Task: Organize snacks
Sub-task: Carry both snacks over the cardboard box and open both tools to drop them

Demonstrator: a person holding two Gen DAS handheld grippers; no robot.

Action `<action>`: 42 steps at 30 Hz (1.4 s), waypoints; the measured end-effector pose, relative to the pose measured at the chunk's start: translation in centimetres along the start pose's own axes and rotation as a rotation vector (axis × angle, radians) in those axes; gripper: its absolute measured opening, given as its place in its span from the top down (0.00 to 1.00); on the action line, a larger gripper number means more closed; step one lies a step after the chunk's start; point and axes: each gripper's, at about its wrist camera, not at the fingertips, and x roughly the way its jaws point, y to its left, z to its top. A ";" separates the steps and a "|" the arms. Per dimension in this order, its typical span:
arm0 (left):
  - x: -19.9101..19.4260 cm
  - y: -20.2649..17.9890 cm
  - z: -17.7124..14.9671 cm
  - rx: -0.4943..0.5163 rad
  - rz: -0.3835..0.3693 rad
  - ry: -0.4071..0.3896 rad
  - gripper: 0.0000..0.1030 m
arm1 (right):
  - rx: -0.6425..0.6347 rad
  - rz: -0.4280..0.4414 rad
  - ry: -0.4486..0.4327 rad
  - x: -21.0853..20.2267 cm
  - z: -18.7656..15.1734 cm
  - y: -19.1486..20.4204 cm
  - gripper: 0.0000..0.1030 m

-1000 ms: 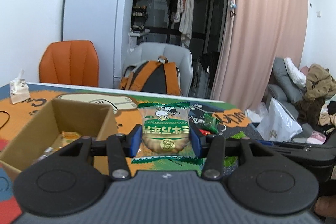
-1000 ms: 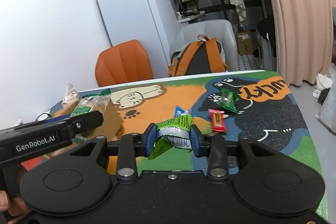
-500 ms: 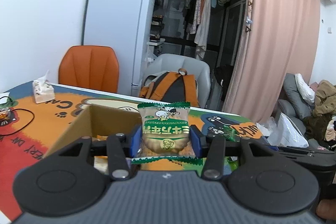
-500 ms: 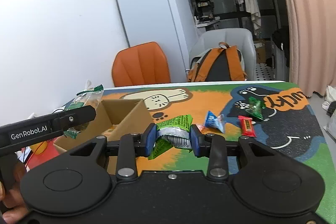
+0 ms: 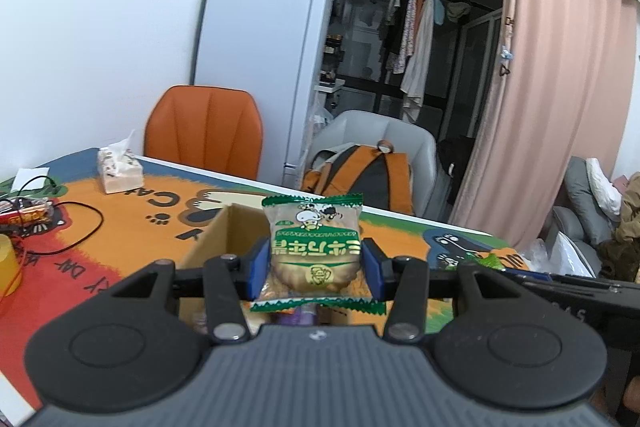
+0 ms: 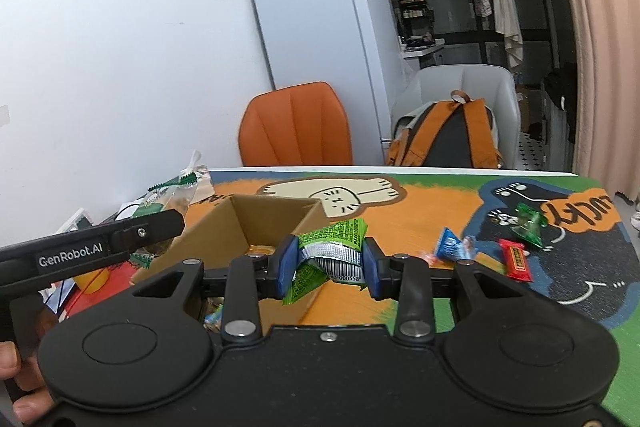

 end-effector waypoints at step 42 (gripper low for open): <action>0.6 8.9 0.6 -0.114 0.138 0.046 0.41 | -0.036 0.124 0.040 6.8 1.5 7.2 0.44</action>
